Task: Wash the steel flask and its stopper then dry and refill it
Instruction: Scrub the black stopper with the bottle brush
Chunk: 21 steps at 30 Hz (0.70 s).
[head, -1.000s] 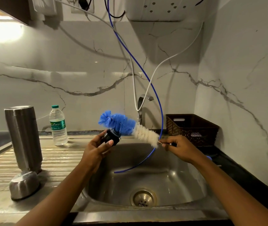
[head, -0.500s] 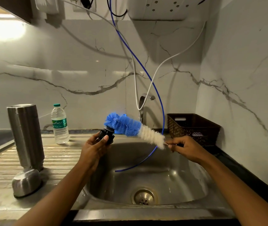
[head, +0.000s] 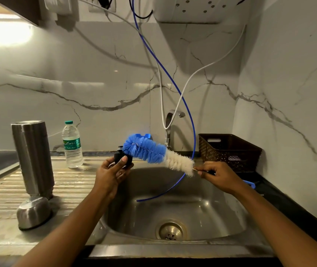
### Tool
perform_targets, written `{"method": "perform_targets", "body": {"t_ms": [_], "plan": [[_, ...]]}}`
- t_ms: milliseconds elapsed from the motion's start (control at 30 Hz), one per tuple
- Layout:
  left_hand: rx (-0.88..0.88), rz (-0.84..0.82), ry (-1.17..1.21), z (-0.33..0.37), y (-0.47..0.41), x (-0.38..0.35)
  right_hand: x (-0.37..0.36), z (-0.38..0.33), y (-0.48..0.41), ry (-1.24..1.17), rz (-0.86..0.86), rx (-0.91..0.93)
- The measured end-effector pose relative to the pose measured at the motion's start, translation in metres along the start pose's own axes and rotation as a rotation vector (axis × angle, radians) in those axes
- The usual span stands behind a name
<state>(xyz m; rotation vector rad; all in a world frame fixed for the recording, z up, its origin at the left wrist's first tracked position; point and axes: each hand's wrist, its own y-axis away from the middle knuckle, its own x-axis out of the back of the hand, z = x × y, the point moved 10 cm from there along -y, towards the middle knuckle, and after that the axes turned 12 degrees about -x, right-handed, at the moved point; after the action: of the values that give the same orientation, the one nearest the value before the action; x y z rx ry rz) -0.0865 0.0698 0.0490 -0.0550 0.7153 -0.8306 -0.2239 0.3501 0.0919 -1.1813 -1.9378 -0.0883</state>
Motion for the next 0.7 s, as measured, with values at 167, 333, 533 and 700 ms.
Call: {"method": "perform_targets", "body": {"t_ms": [167, 333, 533, 700], "plan": [[-0.004, -0.043, -0.013, 0.001, 0.002, -0.007, -0.007, -0.003, -0.001, -0.018, -0.023, 0.014], [0.001, -0.043, 0.073, 0.004, 0.002, -0.01, 0.002, 0.014, -0.001, -0.013, -0.017, -0.037], [-0.011, 0.005, 0.016, 0.005, -0.002, 0.0, -0.004, 0.006, -0.003, 0.008, 0.002, 0.028], [-0.055, 0.05, -0.081, 0.007, -0.002, 0.006, -0.006, 0.007, -0.002, 0.034, 0.009, 0.047]]}}
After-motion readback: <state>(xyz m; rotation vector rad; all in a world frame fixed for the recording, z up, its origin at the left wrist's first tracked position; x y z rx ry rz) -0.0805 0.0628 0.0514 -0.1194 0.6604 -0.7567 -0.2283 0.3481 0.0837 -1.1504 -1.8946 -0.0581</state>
